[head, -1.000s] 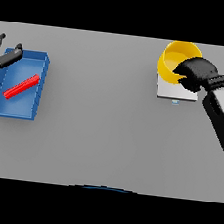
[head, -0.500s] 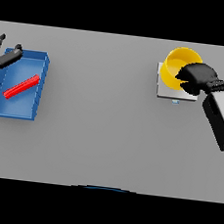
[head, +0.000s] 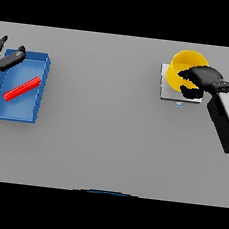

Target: Pick up the red beaker and tilt it to pour out 1 green nut into yellow bowl. Pick up the yellow bowl and place it on the metallic measuring scale.

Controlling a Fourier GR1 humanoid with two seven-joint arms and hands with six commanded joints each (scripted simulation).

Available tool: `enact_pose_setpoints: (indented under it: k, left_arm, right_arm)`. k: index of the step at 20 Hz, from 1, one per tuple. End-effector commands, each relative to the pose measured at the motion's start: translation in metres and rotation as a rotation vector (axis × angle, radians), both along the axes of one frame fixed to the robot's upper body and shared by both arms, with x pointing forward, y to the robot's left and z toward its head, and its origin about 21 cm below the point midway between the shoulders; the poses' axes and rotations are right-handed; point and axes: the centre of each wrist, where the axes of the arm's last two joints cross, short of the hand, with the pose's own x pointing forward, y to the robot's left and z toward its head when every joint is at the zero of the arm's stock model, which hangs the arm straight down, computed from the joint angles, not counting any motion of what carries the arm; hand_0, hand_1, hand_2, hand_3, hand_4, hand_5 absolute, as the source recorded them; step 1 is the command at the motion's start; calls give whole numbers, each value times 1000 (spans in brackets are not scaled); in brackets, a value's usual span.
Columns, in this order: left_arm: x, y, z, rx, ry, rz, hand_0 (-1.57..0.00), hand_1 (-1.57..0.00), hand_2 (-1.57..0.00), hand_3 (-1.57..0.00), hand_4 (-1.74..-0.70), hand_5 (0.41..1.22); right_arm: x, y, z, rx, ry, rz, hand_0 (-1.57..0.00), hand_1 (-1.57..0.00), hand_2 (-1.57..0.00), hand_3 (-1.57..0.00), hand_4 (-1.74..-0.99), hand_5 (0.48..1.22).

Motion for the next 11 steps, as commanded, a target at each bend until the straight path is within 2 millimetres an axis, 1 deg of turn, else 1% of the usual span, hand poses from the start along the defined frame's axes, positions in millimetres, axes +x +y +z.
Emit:
enact_pose_setpoints:
  k: [1, 3, 5, 6, 7, 8, 10, 11]
  left_arm:
    - [0, 5, 1, 4, 2, 6, 1, 1, 1, 1, -840, 764]
    - [2, -1, 0, 7, 14, -4, 1, 1, 1, 1, -831, 754]
    - [4, 0, 5, 11, 8, 11, 1, 1, 1, 1, -834, 750]
    - [3, -1, 2, 6, 3, 3, 1, 1, 1, 1, -835, 752]
    - [4, -1, 3, 6, 4, 5, 1, 1, 1, 1, -836, 753]
    - [3, 0, 7, 8, -4, -2, 1, 1, 1, 1, -835, 755]
    - [0, 0, 3, 9, 4, -2, 1, 1, 1, 1, -833, 760]
    - [3, -3, 2, 8, 3, 0, 1, 1, 1, 1, -833, 760]
  right_arm:
    - [1, -1, 2, 2, 8, -8, -605, -556, -470, -391, -1496, 890]
    - [1, 2, -2, -7, 15, -11, -387, -380, -300, -258, -1476, 847]
    - [0, -1, 1, -16, 14, 5, -247, -243, -192, -164, -1448, 824]
    - [0, 1, 0, -30, 17, 8, -198, -194, -153, -131, -1435, 817]
    - [1, 1, 2, -41, 26, 3, -158, -155, -122, -105, -1422, 811]
    - [1, -3, 2, -52, 26, -4, -126, -124, -98, -84, -1409, 804]
    - [-1, -1, 1, -50, 40, -2, -80, -79, -62, -53, -1395, 787]
    - [-1, -2, 2, -54, 42, -5, -64, -63, -50, -42, -1390, 779]
